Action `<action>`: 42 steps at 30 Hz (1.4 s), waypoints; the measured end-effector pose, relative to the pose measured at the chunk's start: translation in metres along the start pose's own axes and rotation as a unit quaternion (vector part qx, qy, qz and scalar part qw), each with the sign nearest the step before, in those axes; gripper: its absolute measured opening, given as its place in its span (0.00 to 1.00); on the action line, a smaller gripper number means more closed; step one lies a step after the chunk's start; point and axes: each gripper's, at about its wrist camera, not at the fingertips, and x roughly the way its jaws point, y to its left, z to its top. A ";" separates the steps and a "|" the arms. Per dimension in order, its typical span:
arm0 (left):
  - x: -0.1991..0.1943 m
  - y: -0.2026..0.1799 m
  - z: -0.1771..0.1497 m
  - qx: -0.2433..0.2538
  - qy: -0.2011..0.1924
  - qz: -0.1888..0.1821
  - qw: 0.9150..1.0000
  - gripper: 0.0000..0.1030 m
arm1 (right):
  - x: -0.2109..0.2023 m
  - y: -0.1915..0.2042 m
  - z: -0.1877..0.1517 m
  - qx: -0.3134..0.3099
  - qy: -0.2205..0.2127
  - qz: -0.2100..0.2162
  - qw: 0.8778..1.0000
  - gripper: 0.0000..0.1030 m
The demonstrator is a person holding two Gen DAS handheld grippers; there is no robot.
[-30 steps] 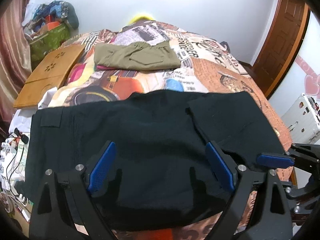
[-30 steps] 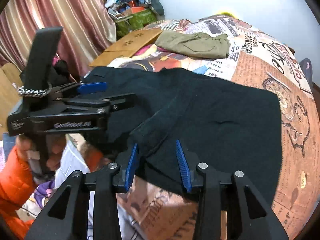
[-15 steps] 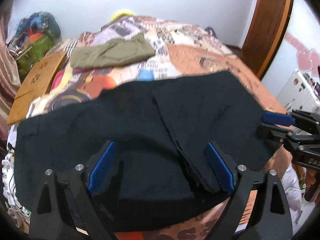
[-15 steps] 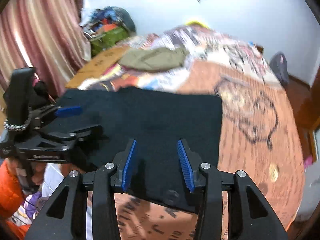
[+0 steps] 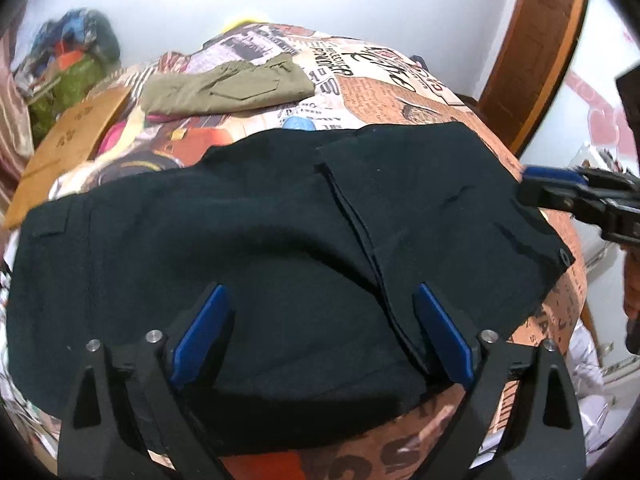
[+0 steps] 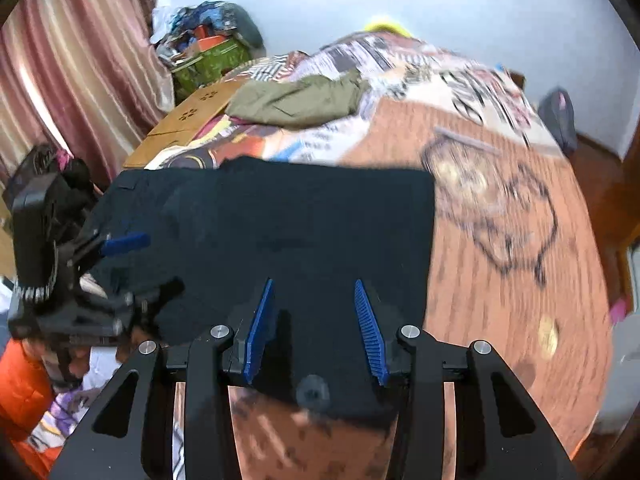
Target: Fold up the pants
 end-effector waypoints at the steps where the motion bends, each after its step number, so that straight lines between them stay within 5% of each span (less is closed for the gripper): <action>1: 0.001 0.003 0.000 -0.009 0.003 -0.005 1.000 0.96 | 0.011 0.004 0.008 -0.014 0.009 0.006 1.000 0.37; 6: 0.003 0.007 -0.001 -0.017 0.007 -0.002 1.000 0.96 | 0.068 0.002 0.012 -0.074 0.056 -0.046 0.995 0.36; 15: 0.008 0.025 -0.008 -0.019 0.020 0.027 0.999 0.96 | 0.051 -0.038 0.017 -0.052 0.054 -0.138 0.988 0.38; 20: -0.012 0.046 -0.005 -0.026 0.001 0.090 0.996 0.95 | 0.025 -0.042 0.016 -0.006 0.033 -0.100 0.994 0.41; 29: -0.087 0.107 -0.014 -0.110 -0.066 0.128 0.984 0.95 | -0.008 0.003 0.030 -0.029 -0.030 -0.057 0.997 0.45; 42: -0.098 0.156 -0.087 -0.197 -0.025 0.105 0.974 0.95 | 0.003 0.059 0.014 -0.031 -0.043 0.018 0.998 0.47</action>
